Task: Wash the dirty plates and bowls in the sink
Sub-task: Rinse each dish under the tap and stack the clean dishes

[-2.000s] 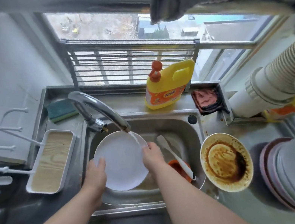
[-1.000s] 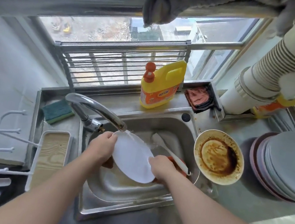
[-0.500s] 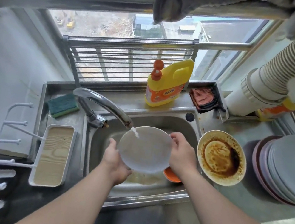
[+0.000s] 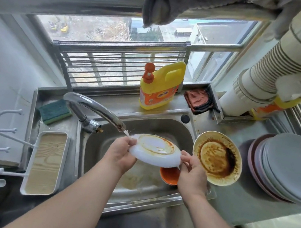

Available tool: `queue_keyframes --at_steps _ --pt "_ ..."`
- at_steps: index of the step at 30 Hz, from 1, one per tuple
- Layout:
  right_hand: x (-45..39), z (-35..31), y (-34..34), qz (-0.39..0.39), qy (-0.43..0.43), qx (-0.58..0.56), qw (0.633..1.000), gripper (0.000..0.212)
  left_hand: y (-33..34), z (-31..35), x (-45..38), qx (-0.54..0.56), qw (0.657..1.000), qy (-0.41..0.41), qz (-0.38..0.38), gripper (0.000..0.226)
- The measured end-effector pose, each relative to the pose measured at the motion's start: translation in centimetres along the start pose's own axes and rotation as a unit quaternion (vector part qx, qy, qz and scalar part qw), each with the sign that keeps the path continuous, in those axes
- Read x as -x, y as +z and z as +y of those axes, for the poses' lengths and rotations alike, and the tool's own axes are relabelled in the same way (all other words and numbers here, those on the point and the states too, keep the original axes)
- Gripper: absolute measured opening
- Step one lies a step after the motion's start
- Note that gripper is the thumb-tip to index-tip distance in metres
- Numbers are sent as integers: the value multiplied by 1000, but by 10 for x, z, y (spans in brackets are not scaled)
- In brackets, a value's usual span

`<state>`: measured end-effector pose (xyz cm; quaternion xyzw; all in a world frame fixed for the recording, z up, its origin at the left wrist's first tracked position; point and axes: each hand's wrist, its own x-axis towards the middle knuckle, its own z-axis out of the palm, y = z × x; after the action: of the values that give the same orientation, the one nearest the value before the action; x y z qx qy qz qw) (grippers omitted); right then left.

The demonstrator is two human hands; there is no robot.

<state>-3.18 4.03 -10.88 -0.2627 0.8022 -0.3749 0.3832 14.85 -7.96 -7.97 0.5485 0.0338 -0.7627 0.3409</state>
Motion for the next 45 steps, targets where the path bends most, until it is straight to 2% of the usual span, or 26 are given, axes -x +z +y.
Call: queue_keyframes --at_steps 2,5,7,10,13,15,19,22,25,31,37,41,45 --pt "-2 -6 8 1 77 -90 993 24 -5 3 -3 10 1000 -8 -3 41" --pt "-4 -28 25 -33 241 -287 927 22 -13 7 -4 18 1000 21 6 46" --pt "-6 -39 38 -73 314 -317 892 26 -19 8 -2 16 999 33 8 46" --pt "-13 -49 59 -98 363 -302 876 28 -32 12 2 19 997 72 7 46" --pt "-19 -65 76 -106 360 -292 880 14 -44 20 9 36 994 101 10 40" --pt "-25 -80 87 -108 350 -304 880 9 -54 26 13 52 995 86 28 35" --pt "-31 -100 107 -128 320 -287 894 20 -82 30 14 105 993 32 51 22" --pt "-25 -110 117 -152 290 -235 915 19 -100 24 14 127 989 24 70 28" --pt "-17 -108 126 -183 259 -197 928 28 -111 19 18 131 987 12 89 36" --pt "0 -103 111 -217 204 -128 946 16 -115 10 24 95 990 -48 91 35" --pt "-3 -81 71 -242 184 -92 948 16 -97 2 25 19 992 -77 97 26" --pt "-11 -56 45 -230 202 -120 945 22 -85 -6 27 -31 992 -86 92 16" --pt "-15 -37 20 -195 231 -169 938 28 -71 -13 27 -66 991 -81 86 16"
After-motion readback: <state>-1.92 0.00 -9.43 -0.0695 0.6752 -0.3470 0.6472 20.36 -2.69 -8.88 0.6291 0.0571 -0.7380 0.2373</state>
